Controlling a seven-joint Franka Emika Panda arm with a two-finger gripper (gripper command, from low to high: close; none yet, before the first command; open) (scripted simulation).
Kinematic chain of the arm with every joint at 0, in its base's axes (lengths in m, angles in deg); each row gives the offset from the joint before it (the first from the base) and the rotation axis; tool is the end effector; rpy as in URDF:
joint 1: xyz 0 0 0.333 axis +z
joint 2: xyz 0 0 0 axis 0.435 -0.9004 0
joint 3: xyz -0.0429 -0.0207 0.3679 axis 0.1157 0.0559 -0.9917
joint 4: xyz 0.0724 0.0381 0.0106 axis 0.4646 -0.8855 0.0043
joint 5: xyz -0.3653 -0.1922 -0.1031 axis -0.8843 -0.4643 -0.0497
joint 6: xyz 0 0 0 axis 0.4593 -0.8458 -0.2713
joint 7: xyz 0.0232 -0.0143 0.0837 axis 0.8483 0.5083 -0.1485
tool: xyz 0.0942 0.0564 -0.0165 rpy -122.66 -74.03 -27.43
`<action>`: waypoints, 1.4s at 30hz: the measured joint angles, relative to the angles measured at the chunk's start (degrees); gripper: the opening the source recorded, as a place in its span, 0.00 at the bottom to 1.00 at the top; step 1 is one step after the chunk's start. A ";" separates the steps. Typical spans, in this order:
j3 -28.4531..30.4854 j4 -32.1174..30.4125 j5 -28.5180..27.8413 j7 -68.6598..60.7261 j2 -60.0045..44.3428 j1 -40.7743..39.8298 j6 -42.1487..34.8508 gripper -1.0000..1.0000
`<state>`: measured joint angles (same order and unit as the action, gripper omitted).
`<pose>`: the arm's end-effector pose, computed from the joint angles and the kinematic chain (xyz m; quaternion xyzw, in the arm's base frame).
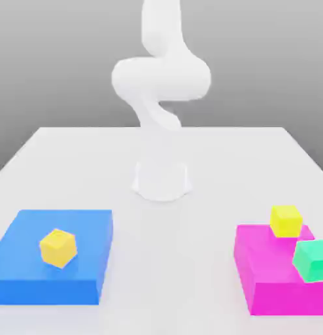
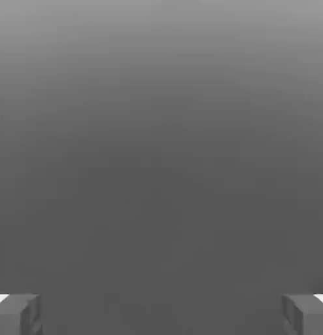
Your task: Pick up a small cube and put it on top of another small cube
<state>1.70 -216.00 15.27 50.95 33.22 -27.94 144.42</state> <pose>0.3782 -0.0125 0.7294 -0.8434 0.3953 -0.3369 0.1372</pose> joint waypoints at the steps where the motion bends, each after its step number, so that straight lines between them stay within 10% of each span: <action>1: -0.07 0.54 -0.32 1.18 -2.26 -0.91 0.35 0.50; 18: 3.13 9.02 -3.12 18.14 -37.75 -12.13 5.83 0.50; 37: 5.72 18.41 7.00 25.52 -77.18 -22.09 15.91 0.50; 38: 5.57 18.69 7.17 25.43 -78.38 -22.23 16.80 0.00; 42: 5.55 18.69 7.29 25.34 -78.38 -22.23 16.87 0.00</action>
<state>7.26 -197.31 22.56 76.29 -45.17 -50.17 161.29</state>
